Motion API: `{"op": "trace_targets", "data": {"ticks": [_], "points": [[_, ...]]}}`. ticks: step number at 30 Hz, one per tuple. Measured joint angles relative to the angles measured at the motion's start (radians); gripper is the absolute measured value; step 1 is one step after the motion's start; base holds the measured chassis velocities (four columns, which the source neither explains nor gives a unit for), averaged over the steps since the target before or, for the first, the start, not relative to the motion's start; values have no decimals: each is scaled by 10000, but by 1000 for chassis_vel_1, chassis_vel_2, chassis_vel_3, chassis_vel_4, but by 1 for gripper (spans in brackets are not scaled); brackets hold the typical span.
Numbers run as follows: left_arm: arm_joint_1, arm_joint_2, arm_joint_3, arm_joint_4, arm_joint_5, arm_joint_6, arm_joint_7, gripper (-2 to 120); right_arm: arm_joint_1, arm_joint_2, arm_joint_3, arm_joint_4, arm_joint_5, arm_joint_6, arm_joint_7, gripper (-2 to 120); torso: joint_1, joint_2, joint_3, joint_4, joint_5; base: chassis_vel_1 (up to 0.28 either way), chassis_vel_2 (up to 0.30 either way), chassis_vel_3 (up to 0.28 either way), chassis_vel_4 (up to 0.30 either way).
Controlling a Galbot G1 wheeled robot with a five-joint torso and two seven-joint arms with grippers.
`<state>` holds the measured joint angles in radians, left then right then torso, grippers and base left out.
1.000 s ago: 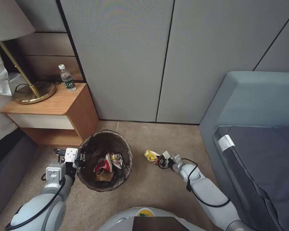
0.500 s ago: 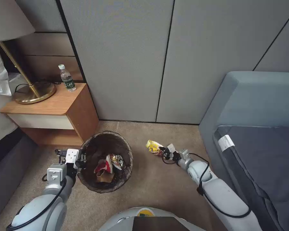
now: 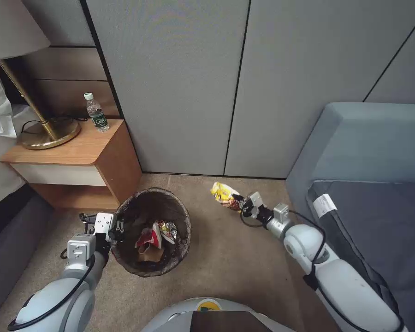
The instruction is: Pick up the trash bin, then pick up the garbage from the floor and place it into the trash bin.
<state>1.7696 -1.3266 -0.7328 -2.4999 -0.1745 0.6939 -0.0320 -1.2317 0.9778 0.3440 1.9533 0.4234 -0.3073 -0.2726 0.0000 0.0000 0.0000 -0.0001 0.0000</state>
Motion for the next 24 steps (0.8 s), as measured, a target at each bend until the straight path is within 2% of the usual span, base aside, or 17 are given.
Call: {"op": "trace_targets", "data": {"ticks": [5,12,24], "points": [[-159,40,89,0,-40,2,-7,3,167,-338,400,1183,540,-347,-163,0,0,0,0,0,1,0,0,0,0],[-340,48,274,0,-21,4,-5,3,661,-725,442,2286,1271,-790,-118,0,0,0,0,0,-2,0,0,0,0],[-357,138,334,0,-59,37,6,3,2225,-842,-960,3353,2551,-1692,332,0,0,0,0,2,-1,0,0,0,0]]}}
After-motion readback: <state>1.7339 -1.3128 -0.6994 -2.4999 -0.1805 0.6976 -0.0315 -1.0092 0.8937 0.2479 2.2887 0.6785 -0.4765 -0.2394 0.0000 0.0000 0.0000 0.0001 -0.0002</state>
